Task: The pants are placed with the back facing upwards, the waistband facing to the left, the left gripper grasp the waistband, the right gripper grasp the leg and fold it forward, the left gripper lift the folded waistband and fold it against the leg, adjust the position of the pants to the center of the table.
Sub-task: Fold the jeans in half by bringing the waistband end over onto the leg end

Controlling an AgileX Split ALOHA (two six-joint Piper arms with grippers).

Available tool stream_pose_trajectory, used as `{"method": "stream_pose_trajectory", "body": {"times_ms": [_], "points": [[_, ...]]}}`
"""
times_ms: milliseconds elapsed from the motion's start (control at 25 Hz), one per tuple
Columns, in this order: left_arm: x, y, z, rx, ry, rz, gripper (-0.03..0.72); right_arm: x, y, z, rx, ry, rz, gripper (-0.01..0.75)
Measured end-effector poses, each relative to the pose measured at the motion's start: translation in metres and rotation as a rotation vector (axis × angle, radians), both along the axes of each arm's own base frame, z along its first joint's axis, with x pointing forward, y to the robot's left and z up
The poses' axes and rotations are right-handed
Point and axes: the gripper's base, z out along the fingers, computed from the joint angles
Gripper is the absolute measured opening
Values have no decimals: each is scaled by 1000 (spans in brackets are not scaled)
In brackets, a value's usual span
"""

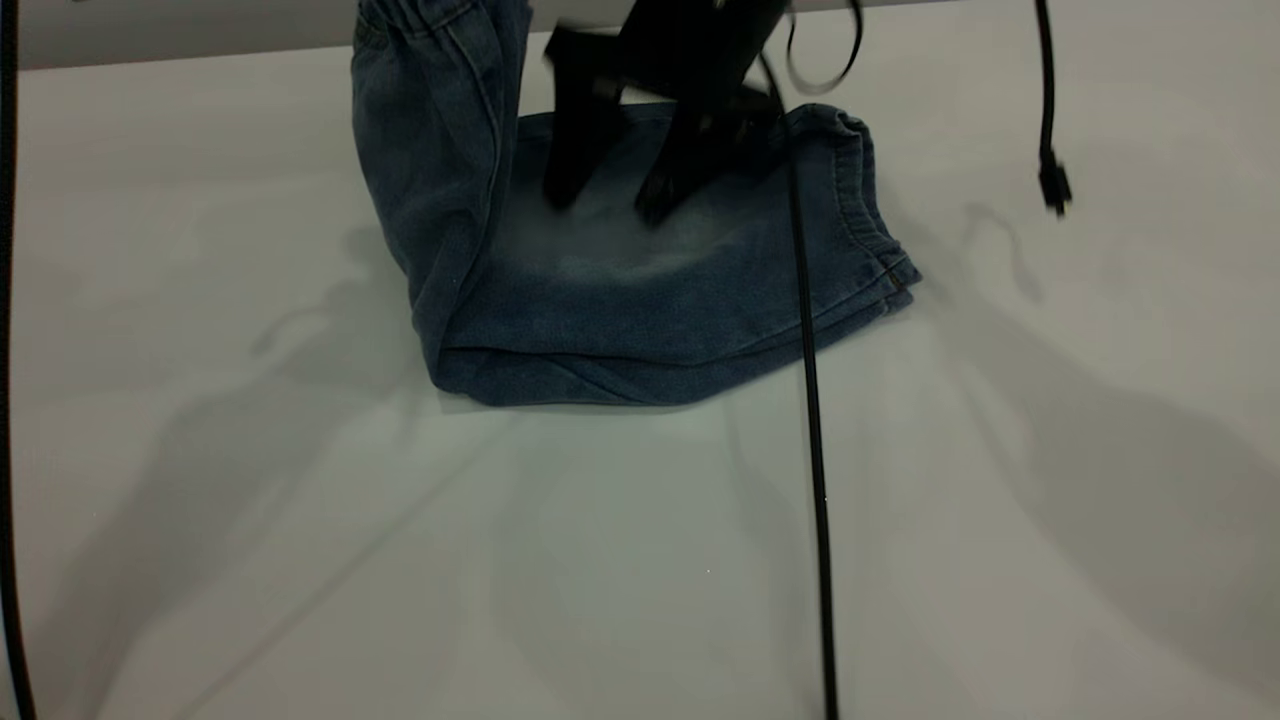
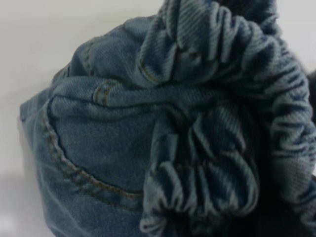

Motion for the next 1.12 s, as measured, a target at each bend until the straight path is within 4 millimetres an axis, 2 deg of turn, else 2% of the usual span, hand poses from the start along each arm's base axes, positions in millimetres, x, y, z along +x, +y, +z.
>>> {"method": "stream_pose_trajectory", "body": {"times_ms": [160, 280, 440, 680, 760, 880, 1120], "points": [[0, 0, 0, 0, 2, -3, 123, 10, -14, 22, -5, -22, 10, 521], [0, -1, 0, -1, 1, -4, 123, 20, -29, 45, -5, -61, -1, 521], [1, -13, -5, 7, 2, -37, 123, 40, -65, 78, -32, -149, -76, 521], [14, -48, -17, 19, -26, -84, 123, 67, -131, 136, 7, -270, -288, 515], [20, -64, -26, 20, -19, -110, 123, 71, -151, 155, 22, -317, -334, 505], [28, -88, -44, 27, -1, -154, 123, 71, -164, 174, 38, -365, -359, 491], [45, -126, -89, 44, 49, -215, 123, 71, -168, 180, 33, -389, -364, 484]]}}
